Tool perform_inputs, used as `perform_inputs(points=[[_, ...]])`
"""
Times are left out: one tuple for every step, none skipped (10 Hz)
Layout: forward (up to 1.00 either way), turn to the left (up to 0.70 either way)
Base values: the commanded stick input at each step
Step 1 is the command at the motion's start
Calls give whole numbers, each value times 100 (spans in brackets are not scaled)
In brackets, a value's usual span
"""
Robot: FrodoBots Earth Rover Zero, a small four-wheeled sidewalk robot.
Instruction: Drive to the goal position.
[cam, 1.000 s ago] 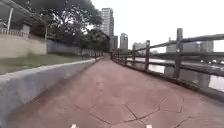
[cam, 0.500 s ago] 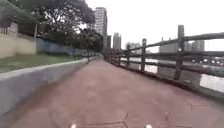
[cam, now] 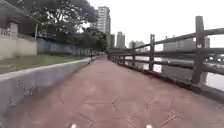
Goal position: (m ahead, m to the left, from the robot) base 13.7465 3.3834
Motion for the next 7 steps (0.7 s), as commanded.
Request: perform_inputs(points=[[100, 0], [100, 0], [100, 0], [100, 0], [100, 0], [100, 0], [100, 0]])
